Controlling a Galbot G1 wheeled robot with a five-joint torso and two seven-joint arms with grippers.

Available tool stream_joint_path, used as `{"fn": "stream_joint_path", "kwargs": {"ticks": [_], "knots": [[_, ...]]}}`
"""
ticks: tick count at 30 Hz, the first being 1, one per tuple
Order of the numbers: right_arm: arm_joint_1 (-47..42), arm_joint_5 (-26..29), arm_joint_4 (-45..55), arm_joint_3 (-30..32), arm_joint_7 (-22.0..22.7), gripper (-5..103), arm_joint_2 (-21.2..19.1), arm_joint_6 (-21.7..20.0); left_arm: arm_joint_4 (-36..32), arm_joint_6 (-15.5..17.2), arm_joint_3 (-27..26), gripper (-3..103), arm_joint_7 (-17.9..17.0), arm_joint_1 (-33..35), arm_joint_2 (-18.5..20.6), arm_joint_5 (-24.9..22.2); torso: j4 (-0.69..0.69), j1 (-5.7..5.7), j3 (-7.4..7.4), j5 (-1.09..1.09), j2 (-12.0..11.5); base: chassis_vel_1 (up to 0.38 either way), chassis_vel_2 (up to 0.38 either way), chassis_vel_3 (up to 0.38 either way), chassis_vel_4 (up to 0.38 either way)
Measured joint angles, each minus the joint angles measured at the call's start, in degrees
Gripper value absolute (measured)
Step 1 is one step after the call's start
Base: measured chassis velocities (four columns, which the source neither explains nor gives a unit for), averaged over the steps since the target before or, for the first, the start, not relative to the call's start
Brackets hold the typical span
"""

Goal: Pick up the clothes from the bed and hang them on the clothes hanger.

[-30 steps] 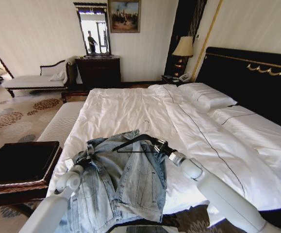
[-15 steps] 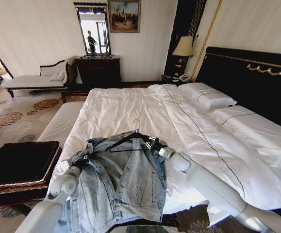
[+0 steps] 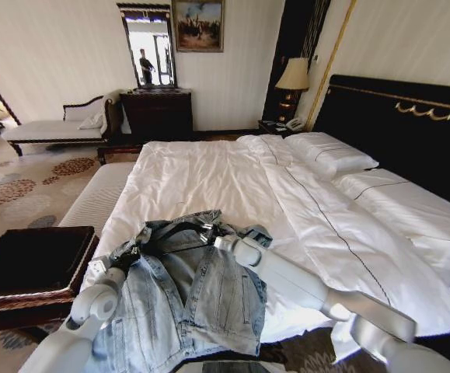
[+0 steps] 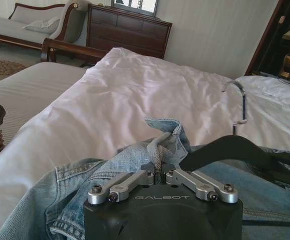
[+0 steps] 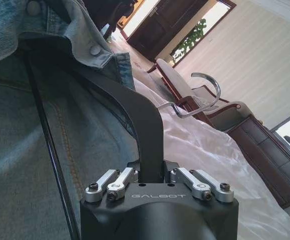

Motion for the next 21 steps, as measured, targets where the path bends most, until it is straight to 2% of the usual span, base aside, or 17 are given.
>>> {"fn": "stream_joint_path", "kwargs": {"ticks": [8,21], "knots": [[2.92,1.86,-3.10,-2.57,-0.20,22,2.37,-0.56,-1.26,-0.56,1.01,5,0.50,1.48,-1.11,2.20,-0.08,0.00,0.00,0.00,0.00,0.000,0.000,0.000,0.000],[8.67,4.22,-11.84,-9.54,-0.28,22,8.93,-0.23,-0.96,-1.56,7.01,5,1.09,0.21,-1.80,7.14,-0.06,0.00,0.00,0.01,0.00,0.000,0.000,0.000,0.000]]}}
